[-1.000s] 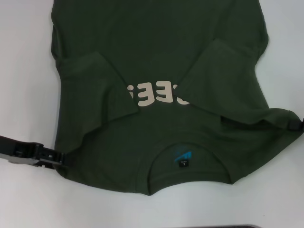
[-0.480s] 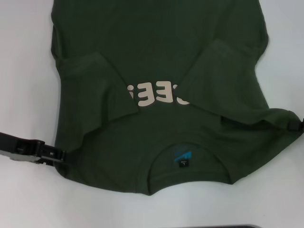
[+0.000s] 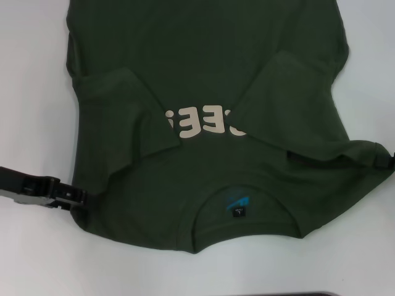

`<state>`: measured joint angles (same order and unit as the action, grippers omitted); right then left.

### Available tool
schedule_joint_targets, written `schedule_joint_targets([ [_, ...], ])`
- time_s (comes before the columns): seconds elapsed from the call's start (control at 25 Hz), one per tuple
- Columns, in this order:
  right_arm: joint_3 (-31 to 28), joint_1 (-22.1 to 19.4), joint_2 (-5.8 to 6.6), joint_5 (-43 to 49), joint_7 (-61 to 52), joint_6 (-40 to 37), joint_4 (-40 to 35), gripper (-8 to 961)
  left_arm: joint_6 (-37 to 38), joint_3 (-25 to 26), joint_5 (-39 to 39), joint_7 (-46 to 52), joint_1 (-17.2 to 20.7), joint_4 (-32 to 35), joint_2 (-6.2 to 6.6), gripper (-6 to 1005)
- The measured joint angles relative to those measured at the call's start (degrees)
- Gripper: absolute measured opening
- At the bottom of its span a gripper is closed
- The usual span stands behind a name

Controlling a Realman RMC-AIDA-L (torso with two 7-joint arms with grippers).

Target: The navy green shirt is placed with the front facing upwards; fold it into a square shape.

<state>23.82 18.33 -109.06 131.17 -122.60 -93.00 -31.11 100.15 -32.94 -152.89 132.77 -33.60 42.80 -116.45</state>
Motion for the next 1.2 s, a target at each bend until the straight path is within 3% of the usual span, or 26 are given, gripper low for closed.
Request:
schedule_joint_targets([
  [0.08, 0.00, 0.10, 0.00, -0.02, -0.01, 0.00, 0.00, 51, -0.12, -0.12, -0.02, 0.07, -0.01, 0.00, 0.01, 668],
  [0.28, -0.01, 0.27, 0.00, -0.04, -0.13, -0.23, 0.00, 52, -0.63, -1.77, -0.16, 0.55, -0.01, 0.00, -0.04, 490],
  [0.72, -0.18, 0.53, 0.03, -0.05, -0.10, -0.32, 0.00, 51, -0.84, -2.94, -0.30, 1.32, -0.33, 0.10, -0.02, 259],
  [0.84, -0.18, 0.57, 0.02, -0.05, -0.10, -0.33, 0.01, 51, -0.84, -2.84, -0.30, 1.32, -0.41, 0.10, -0.02, 66],
  [1.2, -0.49, -0.64, -0.52, -0.05, 1.41, -0.37, 0.63, 52, -0.49, -0.73, 0.01, 0.37, -0.60, 0.58, 0.98, 66],
])
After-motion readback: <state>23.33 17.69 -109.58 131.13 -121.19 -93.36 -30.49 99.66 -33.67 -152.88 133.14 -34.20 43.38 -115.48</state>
